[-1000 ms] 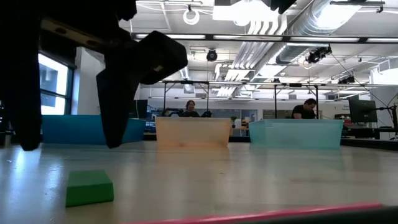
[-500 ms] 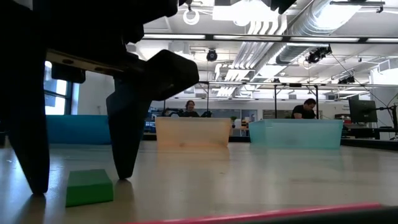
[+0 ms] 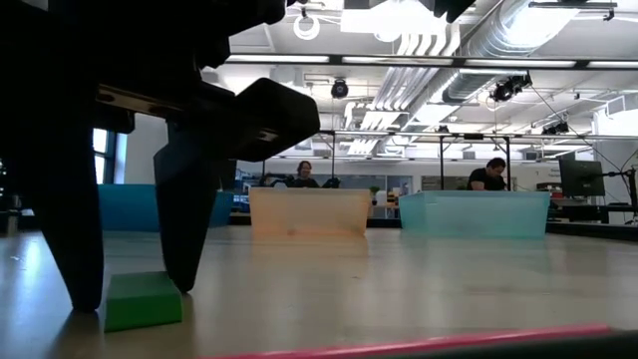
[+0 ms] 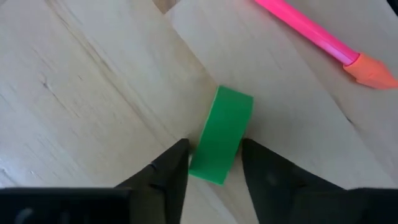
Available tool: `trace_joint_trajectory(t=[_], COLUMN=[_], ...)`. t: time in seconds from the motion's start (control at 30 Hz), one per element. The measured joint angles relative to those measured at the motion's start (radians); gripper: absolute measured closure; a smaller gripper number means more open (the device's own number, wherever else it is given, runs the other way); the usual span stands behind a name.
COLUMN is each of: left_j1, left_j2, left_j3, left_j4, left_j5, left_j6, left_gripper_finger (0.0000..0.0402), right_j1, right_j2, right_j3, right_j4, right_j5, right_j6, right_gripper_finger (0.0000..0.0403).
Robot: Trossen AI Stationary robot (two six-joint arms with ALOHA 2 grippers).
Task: Sort crayons/erasers/pens/pencils in bins
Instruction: Put the green eraser into the green bin
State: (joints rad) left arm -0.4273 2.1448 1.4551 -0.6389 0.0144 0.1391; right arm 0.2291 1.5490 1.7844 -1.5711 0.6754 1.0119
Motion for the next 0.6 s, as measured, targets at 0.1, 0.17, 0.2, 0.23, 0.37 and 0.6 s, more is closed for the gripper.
trace_joint_trajectory(t=[0.1,0.17,0.2,0.23,0.37,0.6], left_j1=[0.000,0.000,0.000,0.000,0.000,0.002], left_j2=[0.000,0.000,0.000,0.000,0.000,-0.026], left_j3=[0.000,0.000,-0.001,-0.001,-0.002,-0.006], left_j4=[0.000,0.000,0.000,0.000,0.000,0.013], left_j5=[-0.001,-0.003,-0.003,-0.003,0.001,0.000], left_j6=[0.000,-0.001,-0.005,-0.010,-0.051,-0.153], left_gripper_finger=[0.0294,0.0307,0.0313,0.0317,0.0323,0.0320], right_j1=[0.000,0.000,0.000,0.000,0.000,0.001], right_j2=[0.000,0.000,-0.002,-0.004,-0.026,-0.110], right_j3=[0.000,0.000,0.000,0.000,0.000,0.000], right_j4=[0.000,0.000,0.000,0.000,0.000,0.000], right_j5=[-0.002,-0.002,-0.002,-0.002,-0.002,-0.043], right_j6=[-0.004,-0.015,-0.022,-0.026,-0.034,-0.078], right_gripper_finger=[0.0282,0.0282,0.0282,0.0282,0.0282,0.0282])
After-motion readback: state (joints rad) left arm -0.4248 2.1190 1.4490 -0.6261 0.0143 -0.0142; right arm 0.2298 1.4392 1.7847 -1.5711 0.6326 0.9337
